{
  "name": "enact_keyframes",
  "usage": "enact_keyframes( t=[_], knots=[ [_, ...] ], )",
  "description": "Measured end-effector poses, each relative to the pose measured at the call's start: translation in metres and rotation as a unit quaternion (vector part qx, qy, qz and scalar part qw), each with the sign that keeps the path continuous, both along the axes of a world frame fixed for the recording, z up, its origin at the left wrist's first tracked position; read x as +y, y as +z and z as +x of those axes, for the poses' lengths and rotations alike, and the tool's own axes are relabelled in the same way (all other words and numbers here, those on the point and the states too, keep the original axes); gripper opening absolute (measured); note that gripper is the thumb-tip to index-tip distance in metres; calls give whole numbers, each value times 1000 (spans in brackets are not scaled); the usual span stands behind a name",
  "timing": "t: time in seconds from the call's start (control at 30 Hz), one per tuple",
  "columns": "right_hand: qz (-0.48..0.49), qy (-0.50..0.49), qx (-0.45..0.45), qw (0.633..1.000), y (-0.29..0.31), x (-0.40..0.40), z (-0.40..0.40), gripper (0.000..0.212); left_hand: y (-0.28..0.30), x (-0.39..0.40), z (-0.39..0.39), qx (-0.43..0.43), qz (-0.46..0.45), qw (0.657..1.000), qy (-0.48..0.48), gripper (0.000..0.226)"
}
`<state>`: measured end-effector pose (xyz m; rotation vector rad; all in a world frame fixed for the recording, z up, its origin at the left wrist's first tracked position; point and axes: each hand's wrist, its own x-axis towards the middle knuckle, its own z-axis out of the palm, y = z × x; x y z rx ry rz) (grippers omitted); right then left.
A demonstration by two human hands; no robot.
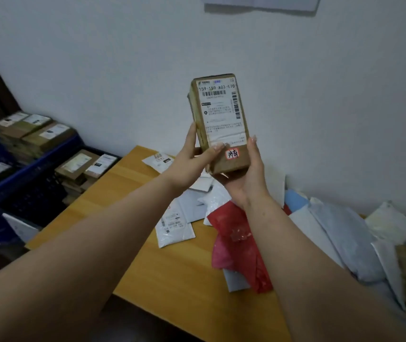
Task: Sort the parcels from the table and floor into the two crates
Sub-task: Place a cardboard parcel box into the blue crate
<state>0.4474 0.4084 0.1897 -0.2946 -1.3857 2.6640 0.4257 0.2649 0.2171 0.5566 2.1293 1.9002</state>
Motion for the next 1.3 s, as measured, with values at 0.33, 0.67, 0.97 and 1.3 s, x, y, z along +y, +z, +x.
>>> enact_keyframes(
  t=[0.33,0.67,0.97,1.3],
  knots=[
    [88,23,11,996,-8,-94,-50,73,-5,-116,-44,-58,79,995,30,68],
    [170,97,31,980,-29,-345,-115,57,-22,-365,-79,-66,51,989,118,58],
    [263,177,51,947,-36,-563,-165,38,-27,-576,-109,-47,5,968,246,64],
    [296,211,-62,929,-61,-703,-227,29,-54,-694,-170,-79,-101,939,318,59]
  ],
)
